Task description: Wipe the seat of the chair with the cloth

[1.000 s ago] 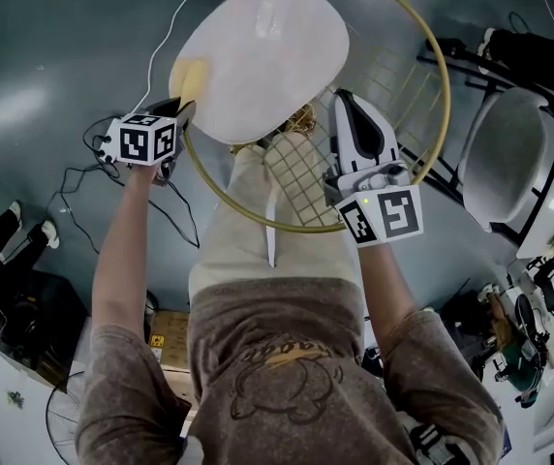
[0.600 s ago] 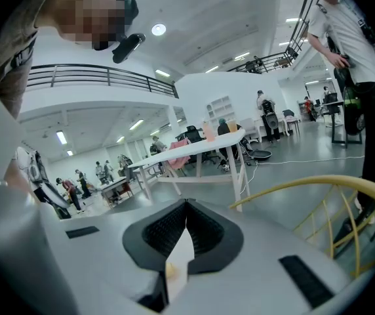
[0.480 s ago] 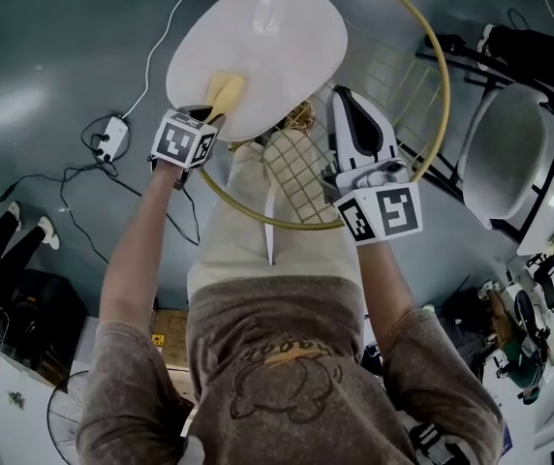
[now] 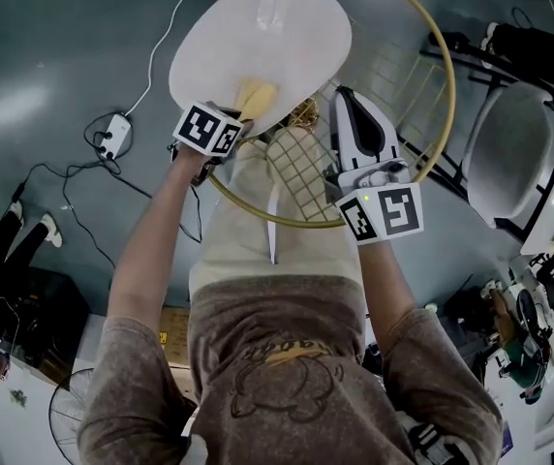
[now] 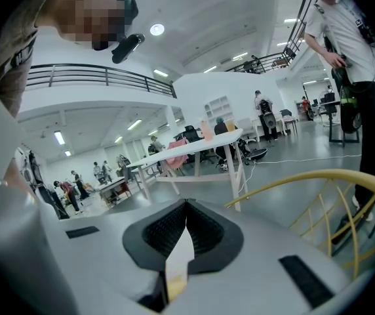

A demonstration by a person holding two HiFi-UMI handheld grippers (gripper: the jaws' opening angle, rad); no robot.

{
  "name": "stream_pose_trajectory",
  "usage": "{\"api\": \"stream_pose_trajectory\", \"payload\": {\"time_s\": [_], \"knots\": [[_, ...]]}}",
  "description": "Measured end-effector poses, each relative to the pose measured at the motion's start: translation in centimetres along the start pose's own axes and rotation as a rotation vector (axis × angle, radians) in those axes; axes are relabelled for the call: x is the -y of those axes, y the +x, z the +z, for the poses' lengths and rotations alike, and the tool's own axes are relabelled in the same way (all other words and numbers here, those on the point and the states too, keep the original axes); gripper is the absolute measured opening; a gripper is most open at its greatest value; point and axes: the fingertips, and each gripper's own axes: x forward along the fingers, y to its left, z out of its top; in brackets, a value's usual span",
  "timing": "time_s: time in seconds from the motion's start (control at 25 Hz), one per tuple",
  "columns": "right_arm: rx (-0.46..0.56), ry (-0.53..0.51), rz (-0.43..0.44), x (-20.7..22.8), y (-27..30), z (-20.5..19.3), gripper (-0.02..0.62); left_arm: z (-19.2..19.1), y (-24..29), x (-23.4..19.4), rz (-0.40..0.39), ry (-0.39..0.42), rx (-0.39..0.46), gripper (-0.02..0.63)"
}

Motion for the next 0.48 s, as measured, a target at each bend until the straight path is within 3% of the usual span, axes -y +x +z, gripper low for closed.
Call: {"api": "stream_pose_trajectory", "payload": {"time_s": [0.12,0.24,0.48], "knots": [[0.003,-0.002,-0.006,0.1,-0.1,0.1,0.023,0.1,2.2,2.2,-0.049,0.014,-0.013,0.091],[0.007,-0.005,-0.013,0.3,-0.2,0.3,0.023,0.5,2.8,3.0,-0.075,-0.038,0.032,0.092],[0.004,-0.001,-0.025,0.5,-0.5,0.0,0.023,1.1,2.2,3.1,-0.072,-0.09,0.102,0.092]]}}
